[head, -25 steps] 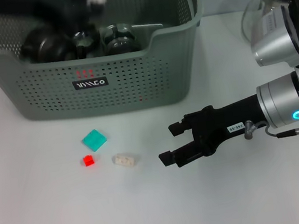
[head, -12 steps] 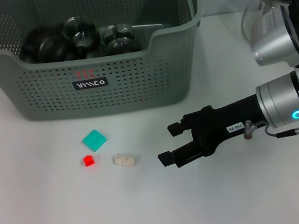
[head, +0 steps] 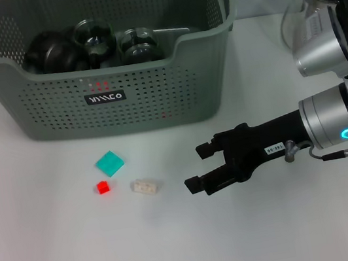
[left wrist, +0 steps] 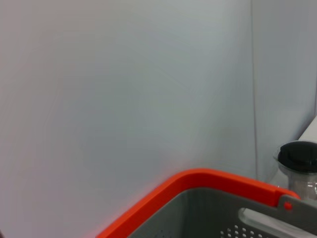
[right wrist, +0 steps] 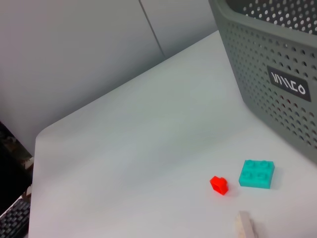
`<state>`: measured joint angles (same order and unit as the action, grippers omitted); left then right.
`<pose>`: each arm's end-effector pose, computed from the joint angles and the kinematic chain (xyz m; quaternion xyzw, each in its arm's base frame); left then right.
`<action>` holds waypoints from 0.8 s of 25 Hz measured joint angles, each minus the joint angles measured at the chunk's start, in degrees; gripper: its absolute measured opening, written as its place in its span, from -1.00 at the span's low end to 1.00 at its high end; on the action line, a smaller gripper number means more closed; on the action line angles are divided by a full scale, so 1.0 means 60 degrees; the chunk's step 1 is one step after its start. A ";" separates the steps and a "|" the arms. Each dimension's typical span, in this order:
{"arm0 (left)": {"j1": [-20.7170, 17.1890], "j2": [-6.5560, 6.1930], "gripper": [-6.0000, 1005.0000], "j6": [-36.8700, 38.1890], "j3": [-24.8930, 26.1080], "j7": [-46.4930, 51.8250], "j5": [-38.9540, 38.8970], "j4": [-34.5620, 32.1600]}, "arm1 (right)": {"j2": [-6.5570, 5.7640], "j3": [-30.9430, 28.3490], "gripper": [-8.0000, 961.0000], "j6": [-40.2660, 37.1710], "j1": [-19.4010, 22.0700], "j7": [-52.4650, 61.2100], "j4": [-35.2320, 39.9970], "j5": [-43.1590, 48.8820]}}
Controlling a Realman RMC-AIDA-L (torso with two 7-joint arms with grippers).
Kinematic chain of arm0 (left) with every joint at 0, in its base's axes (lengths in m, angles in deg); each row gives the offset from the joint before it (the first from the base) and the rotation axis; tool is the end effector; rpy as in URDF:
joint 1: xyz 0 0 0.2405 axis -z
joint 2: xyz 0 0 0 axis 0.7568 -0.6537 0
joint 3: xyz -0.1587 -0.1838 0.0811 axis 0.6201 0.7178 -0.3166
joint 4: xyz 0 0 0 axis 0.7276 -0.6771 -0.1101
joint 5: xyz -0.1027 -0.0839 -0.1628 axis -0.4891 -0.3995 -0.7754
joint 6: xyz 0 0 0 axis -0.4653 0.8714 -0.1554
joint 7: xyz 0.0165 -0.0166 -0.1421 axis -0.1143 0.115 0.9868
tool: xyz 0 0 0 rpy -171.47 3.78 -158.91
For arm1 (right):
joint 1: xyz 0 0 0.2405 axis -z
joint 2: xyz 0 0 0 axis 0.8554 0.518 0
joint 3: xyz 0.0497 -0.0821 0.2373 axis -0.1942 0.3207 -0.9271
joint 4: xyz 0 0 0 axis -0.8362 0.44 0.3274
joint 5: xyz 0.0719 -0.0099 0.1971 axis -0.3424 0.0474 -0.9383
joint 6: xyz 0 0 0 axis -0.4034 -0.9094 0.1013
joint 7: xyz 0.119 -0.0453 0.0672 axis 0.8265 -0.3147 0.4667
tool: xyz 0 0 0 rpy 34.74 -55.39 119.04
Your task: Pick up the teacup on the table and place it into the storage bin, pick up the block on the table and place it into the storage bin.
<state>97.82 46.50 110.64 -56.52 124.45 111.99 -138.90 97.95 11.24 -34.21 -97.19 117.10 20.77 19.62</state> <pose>-0.1117 0.4585 0.0890 -0.9226 -0.1487 -0.0864 0.3453 0.1902 0.3463 -0.0740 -0.9599 0.2526 0.1215 0.0042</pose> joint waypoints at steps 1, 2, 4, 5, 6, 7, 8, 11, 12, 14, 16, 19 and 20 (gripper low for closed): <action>-0.0072 0.0001 -0.10 0.0119 0.0002 0.0018 -0.0026 -0.0215 | 0.0000 0.0000 0.96 -0.0002 0.0003 0.0000 0.0000 0.0000; -0.0147 0.0001 -0.01 0.0266 0.0018 0.0039 -0.0089 -0.0448 | 0.0000 0.0000 0.96 0.0001 0.0007 0.0000 0.0000 0.0000; -0.0350 0.0007 0.18 0.0897 0.0078 0.0086 -0.0378 -0.1046 | -0.0001 0.0000 0.96 -0.0001 0.0009 0.0000 0.0000 0.0001; -0.0516 0.0008 0.27 0.1459 0.0144 0.0092 -0.0679 -0.1538 | 0.0000 0.0000 0.96 0.0000 0.0010 0.0000 0.0000 0.0001; -0.0633 0.0008 0.36 0.1858 0.0208 0.0084 -0.0909 -0.1839 | 0.0000 0.0000 0.96 0.0000 0.0012 0.0000 0.0001 0.0006; -0.0633 0.0008 0.45 0.1858 0.0208 0.0084 -0.0909 -0.1839 | 0.0000 0.0000 0.96 0.0000 0.0012 -0.0001 0.0001 0.0014; -0.0923 0.0009 0.54 0.2602 0.0323 0.0049 -0.1401 -0.2464 | 0.0000 -0.0001 0.96 0.0001 0.0012 -0.0001 0.0001 0.0022; -0.1669 -0.0018 0.68 0.4488 0.0423 -0.0293 -0.2748 -0.3583 | -0.0003 -0.0001 0.96 0.0006 0.0034 -0.0005 0.0001 0.0034; -0.1903 -0.0026 0.71 0.5030 0.0425 -0.0487 -0.3131 -0.3837 | -0.0008 0.0000 0.96 0.0005 0.0046 -0.0015 0.0001 0.0034; -0.2331 0.0000 0.76 0.5953 0.0425 -0.0975 -0.3680 -0.4198 | -0.0010 0.0000 0.96 0.0015 0.0062 -0.0034 0.0001 0.0032; -0.2731 0.0114 0.79 0.6517 0.0371 -0.1442 -0.3854 -0.4444 | -0.0011 0.0000 0.96 0.0024 0.0068 -0.0049 0.0000 0.0032; -0.3415 0.0384 0.78 0.6873 0.0093 -0.2227 -0.3655 -0.4685 | -0.0015 -0.0002 0.96 0.0030 0.0070 -0.0050 0.0001 0.0037; -0.3607 0.0456 0.78 0.6891 -0.0022 -0.2440 -0.3517 -0.4716 | -0.0014 0.0000 0.96 0.0027 0.0070 -0.0042 0.0001 0.0040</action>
<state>76.18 49.24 151.98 -56.66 109.81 90.89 -167.20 97.86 11.24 -34.05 -96.77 116.85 20.77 19.85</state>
